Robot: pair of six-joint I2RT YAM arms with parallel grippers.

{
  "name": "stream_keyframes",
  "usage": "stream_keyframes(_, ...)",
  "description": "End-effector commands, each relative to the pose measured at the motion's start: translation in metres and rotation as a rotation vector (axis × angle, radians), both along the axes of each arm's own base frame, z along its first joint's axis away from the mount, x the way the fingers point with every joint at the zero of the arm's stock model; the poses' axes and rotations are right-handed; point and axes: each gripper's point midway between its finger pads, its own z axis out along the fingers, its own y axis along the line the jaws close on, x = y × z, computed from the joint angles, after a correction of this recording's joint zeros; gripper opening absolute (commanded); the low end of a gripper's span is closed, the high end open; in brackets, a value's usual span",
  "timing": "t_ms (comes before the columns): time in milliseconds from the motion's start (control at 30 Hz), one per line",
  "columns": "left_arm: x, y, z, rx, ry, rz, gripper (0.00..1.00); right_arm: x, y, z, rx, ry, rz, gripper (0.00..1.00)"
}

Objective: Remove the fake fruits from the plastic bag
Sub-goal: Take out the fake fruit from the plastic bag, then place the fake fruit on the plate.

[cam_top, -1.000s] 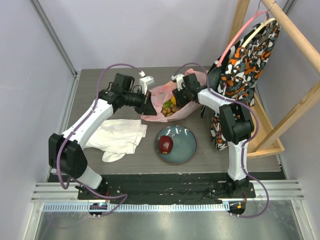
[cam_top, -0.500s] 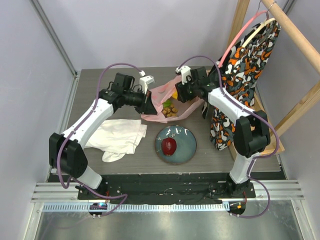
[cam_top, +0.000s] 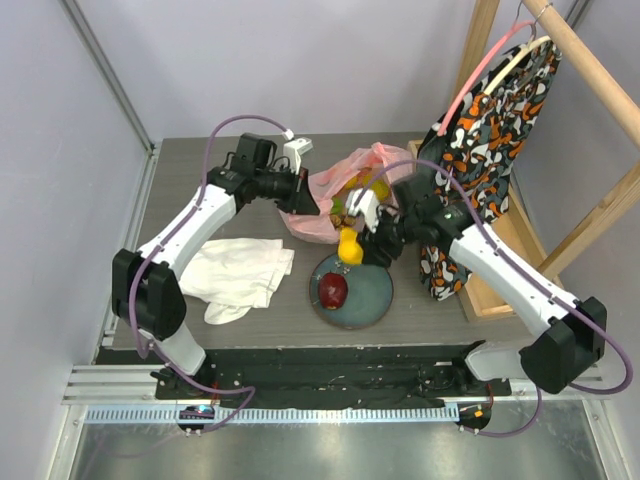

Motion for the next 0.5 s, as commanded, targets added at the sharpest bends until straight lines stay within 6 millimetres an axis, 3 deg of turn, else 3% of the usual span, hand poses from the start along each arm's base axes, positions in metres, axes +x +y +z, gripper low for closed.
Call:
stream_keyframes(0,0.014,-0.006,0.033,-0.055,-0.079,0.041,0.00,-0.037,-0.009,-0.055,-0.170,0.101,0.144,0.34)
stream_keyframes(133,0.008,-0.004,0.036,-0.053,-0.087,0.032,0.00,-0.002,-0.002,-0.070,-0.160,0.040,-0.012,0.34)
stream_keyframes(233,0.002,-0.002,0.038,-0.053,-0.095,0.027,0.00,0.021,0.013,-0.073,-0.123,0.023,-0.069,0.34)
stream_keyframes(367,-0.004,0.002,0.038,-0.047,-0.102,0.025,0.00,0.035,0.020,-0.084,-0.139,0.034,-0.087,0.36)
stream_keyframes(467,-0.008,0.004,0.038,-0.046,-0.107,0.021,0.00,0.038,0.023,-0.099,-0.165,0.046,-0.062,0.45)
